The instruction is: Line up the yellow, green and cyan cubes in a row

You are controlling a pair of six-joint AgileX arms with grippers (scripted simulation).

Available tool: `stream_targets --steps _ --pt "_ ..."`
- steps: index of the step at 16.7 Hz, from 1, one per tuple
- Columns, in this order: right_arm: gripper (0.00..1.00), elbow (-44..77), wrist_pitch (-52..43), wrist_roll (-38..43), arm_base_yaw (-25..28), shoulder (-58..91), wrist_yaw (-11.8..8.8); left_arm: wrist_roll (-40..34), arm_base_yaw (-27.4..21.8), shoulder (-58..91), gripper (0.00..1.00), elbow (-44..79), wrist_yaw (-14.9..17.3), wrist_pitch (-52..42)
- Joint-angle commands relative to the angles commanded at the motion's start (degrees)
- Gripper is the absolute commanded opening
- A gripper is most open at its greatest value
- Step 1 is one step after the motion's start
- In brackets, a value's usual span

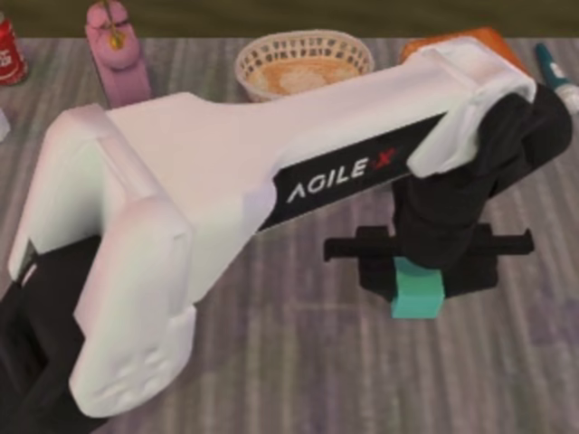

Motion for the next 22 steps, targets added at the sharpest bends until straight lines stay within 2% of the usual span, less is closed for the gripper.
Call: stream_targets --steps 5,11,16,22 --pt "1.00 0.00 0.00 0.00 0.00 0.00 0.00 0.29 0.15 0.27 0.00 -1.07 0.05 1.02" --pt "1.00 0.00 0.00 0.00 0.00 0.00 0.00 0.32 0.34 1.85 0.00 -10.78 0.05 12.91" --pt "1.00 0.00 0.00 0.00 0.00 0.00 0.00 0.31 0.29 2.20 0.00 -12.10 0.03 14.31" --pt "1.00 0.00 0.00 0.00 0.00 0.00 0.00 0.31 0.29 2.20 0.45 -12.10 0.03 14.31"
